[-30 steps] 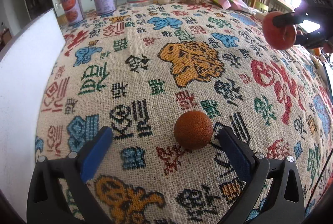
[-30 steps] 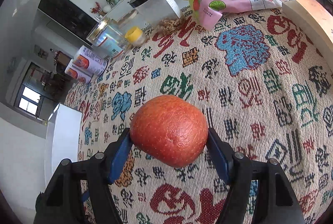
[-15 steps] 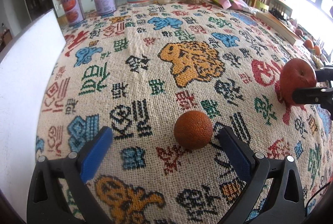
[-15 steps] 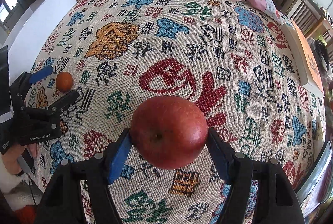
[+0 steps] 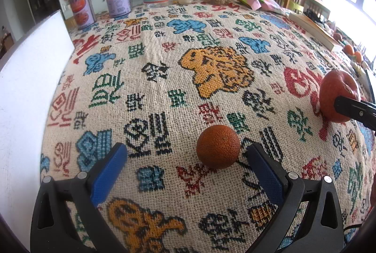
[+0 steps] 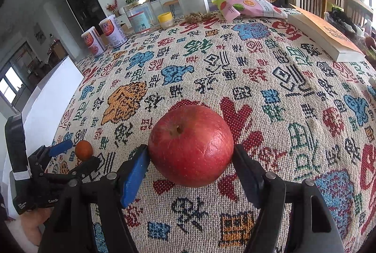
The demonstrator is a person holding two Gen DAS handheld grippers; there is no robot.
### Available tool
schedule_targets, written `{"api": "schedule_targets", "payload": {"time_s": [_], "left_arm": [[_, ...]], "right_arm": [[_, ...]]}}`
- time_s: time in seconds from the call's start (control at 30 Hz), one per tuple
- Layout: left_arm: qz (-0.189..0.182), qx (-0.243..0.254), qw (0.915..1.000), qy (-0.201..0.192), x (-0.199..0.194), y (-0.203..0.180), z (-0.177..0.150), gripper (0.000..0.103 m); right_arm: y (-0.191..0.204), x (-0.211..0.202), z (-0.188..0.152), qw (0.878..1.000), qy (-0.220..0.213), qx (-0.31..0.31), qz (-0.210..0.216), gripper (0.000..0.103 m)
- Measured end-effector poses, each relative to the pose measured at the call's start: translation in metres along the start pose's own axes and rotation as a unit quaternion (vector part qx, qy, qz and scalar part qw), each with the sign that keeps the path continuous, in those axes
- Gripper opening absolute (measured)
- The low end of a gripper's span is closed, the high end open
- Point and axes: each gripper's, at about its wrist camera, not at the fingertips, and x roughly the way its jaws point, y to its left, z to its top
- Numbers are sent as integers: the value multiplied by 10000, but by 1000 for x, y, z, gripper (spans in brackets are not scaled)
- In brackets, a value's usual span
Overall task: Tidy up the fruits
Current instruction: 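Grasp the brown round fruit with the left tool while the right tool holds the apple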
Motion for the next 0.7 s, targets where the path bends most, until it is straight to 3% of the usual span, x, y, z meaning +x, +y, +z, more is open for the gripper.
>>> {"api": "schedule_targets", "payload": {"time_s": [0.2,0.3,0.4,0.57,0.63,0.7], "left_arm": [[-162,-71,9998,-8,0,3,-1,102],[-691,-289,9971,-134,-7,15,-3,102],[-1239,-454,9911,-185,-16,26,-10,102],[-959,-70,9954,-2,-13,5,-3,99],[-817,27,9967,-20,-13,-3,0,78],[-517,218,9984,-87,-11,-9,0,45]], "right_arm": [[1,-5,-9,9998,-125,158,-38,73],[2,-13,-18,9995,-147,202,-194,101],[7,-23,-36,9988,-296,21,-399,103],[12,-14,-43,9972,-123,-136,-724,103],[13,-10,-43,9966,-78,-177,-803,102],[11,-11,-43,9963,-107,-160,-842,102]]}}
